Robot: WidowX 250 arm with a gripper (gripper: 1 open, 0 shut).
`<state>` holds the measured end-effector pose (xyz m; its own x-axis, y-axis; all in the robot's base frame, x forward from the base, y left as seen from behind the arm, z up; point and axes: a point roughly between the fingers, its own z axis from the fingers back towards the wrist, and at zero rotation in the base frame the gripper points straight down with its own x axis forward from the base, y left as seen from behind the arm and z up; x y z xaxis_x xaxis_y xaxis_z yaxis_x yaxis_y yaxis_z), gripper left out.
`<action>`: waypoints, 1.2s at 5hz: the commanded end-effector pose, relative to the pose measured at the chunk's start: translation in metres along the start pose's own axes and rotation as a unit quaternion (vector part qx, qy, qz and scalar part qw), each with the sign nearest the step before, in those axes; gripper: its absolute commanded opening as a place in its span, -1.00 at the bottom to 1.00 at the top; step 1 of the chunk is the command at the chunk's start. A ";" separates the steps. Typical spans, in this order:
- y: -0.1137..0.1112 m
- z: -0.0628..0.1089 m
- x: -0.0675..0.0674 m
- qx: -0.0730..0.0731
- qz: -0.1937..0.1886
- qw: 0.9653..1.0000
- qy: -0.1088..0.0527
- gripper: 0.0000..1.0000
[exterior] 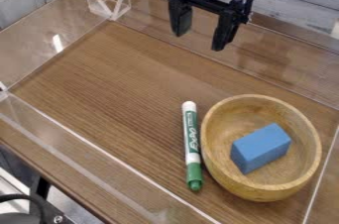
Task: Remove the blue block from inside the brown bowl and put it on the table
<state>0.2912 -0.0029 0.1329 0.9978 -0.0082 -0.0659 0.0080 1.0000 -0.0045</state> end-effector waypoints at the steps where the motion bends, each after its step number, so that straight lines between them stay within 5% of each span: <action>1: -0.006 -0.007 -0.003 -0.001 -0.008 1.000 0.008 1.00; 3: -0.032 -0.017 -0.011 -0.002 -0.054 0.998 0.016 1.00; 5: -0.076 -0.019 -0.027 0.006 -0.156 0.988 0.001 1.00; 6: -0.084 -0.022 -0.031 0.006 -0.167 0.986 -0.001 1.00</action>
<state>0.2548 -0.0849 0.0963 0.9354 -0.3301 -0.1265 0.3306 0.9436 -0.0178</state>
